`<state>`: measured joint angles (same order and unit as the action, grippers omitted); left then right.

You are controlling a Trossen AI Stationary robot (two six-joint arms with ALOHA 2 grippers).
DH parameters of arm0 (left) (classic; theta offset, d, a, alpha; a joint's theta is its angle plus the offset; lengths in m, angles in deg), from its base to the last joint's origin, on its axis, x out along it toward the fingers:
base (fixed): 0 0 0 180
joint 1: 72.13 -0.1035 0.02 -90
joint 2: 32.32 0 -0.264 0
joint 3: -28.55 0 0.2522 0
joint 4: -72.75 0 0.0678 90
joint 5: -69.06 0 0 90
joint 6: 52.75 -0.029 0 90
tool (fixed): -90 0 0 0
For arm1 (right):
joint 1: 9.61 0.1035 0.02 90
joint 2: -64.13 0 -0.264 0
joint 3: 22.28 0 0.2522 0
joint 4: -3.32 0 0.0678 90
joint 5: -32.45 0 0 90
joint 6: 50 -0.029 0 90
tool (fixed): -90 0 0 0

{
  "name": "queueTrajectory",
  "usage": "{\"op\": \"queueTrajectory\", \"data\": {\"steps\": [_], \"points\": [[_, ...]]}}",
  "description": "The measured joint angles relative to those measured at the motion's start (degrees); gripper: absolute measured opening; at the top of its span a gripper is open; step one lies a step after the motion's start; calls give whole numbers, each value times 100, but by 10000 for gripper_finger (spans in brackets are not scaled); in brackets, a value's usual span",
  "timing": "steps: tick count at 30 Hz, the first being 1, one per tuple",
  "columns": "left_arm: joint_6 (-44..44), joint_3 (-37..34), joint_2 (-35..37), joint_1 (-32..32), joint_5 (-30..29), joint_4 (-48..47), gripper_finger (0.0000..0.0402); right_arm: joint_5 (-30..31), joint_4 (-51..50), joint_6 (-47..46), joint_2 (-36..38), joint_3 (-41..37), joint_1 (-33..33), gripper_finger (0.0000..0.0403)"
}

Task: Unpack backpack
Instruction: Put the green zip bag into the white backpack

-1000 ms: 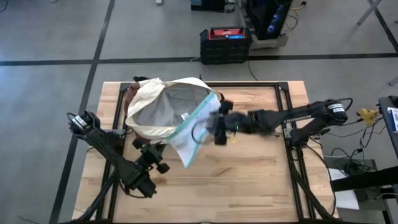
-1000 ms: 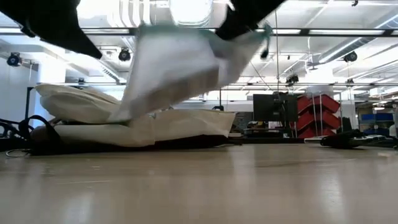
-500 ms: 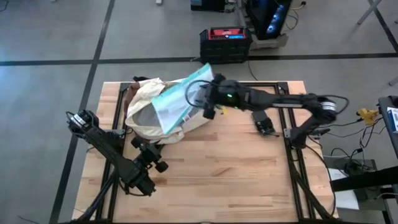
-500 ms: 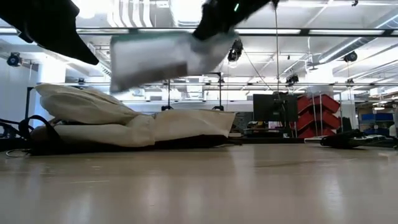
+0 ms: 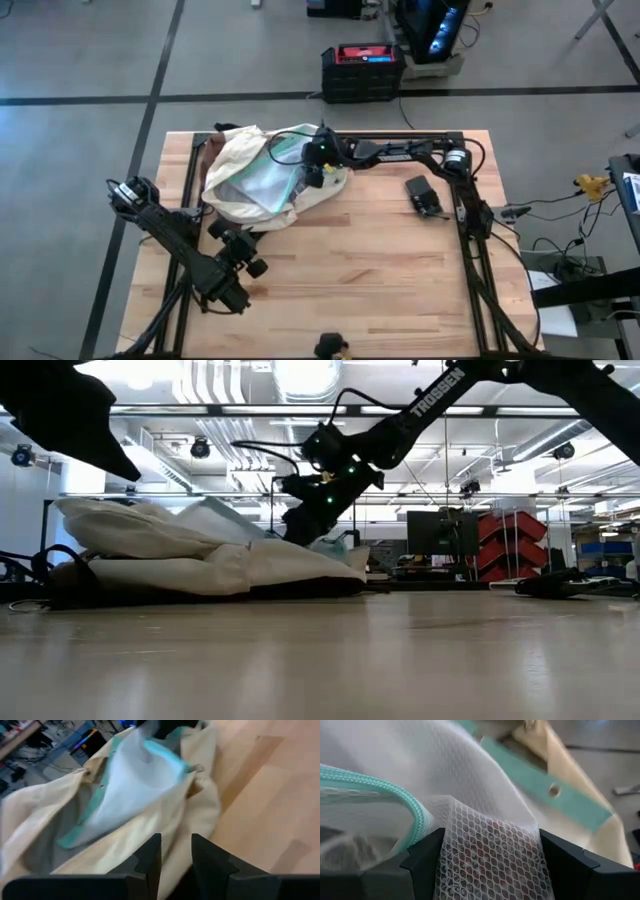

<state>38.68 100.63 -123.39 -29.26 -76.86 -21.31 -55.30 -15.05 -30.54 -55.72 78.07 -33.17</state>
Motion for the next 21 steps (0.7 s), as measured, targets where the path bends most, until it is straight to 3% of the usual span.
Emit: {"op": "queueTrajectory", "data": {"steps": [7,15,21], "points": [[-1201,-32,-2,-725,412,40,155,-342,-1590,219,282,-39,43,277],[-3717,-24,-2,-1903,608,827,241,-534,-2765,646,1007,-51,190,305],[-4887,239,14,-2026,997,869,271,-575,-3791,975,2017,-63,242,312]]}}
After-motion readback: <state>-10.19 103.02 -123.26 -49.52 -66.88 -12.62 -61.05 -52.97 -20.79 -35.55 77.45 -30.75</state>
